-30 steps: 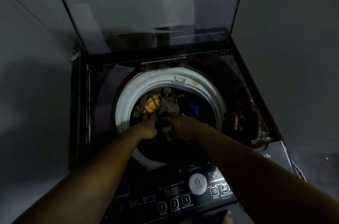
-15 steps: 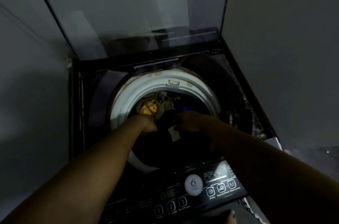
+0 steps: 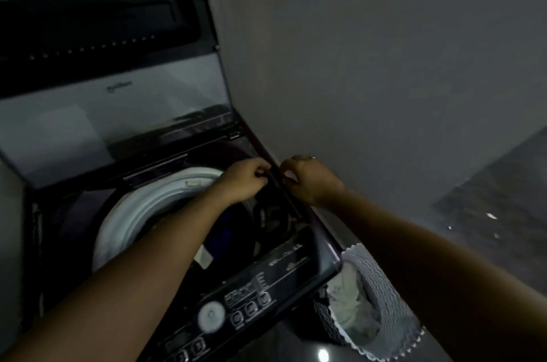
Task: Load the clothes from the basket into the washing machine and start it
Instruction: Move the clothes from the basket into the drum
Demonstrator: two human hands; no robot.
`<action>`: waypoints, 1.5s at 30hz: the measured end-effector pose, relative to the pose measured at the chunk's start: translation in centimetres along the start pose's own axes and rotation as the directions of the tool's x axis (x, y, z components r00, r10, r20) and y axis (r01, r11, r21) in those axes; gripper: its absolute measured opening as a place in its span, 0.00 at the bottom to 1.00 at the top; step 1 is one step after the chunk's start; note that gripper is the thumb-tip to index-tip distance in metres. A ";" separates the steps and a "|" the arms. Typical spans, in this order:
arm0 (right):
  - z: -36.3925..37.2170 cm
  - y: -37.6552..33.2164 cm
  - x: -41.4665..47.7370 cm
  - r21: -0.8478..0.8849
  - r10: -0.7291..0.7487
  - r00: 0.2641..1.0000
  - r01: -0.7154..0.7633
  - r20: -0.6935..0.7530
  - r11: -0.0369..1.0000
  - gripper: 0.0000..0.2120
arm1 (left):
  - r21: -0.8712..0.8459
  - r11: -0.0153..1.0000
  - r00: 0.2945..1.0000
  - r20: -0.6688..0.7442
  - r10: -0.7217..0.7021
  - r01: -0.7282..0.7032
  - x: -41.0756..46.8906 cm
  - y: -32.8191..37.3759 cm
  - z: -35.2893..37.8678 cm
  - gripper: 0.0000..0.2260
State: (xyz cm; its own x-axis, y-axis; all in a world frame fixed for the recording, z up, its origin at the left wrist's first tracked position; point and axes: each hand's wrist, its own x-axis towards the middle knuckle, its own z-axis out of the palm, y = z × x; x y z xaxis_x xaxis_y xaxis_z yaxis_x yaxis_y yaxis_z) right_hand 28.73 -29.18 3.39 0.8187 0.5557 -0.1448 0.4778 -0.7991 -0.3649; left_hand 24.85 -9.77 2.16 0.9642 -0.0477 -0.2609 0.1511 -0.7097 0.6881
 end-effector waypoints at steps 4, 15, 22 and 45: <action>-2.0 7.6 -4.0 0.006 0.131 0.991 -0.131 0.004 0.991 0.18 | -0.002 0.995 0.995 -0.019 0.098 -0.098 2.2 6.7 4.9 0.17; 5.5 29.2 -15.4 0.151 0.383 0.916 -0.398 0.120 0.905 0.22 | -0.021 0.997 0.974 0.214 0.073 -0.070 7.4 15.4 26.8 0.15; 16.0 39.6 -19.3 0.179 0.437 0.857 -0.492 0.274 0.852 0.23 | -0.005 0.994 0.938 0.331 -0.100 0.108 10.3 10.7 40.8 0.19; 55.7 52.4 -12.4 0.290 0.389 0.854 -0.491 0.346 0.821 0.39 | -0.260 0.681 0.724 0.348 -0.595 0.685 17.3 -18.3 72.4 0.27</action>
State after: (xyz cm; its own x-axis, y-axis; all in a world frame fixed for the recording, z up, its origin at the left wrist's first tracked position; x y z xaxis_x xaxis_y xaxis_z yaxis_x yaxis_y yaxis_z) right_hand 25.85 -65.16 -65.12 0.7746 0.2435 -0.5837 -0.1023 -0.8625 -0.4955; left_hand 22.95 -48.52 -63.94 0.5324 0.1432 -0.8343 0.8197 -0.3334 0.4658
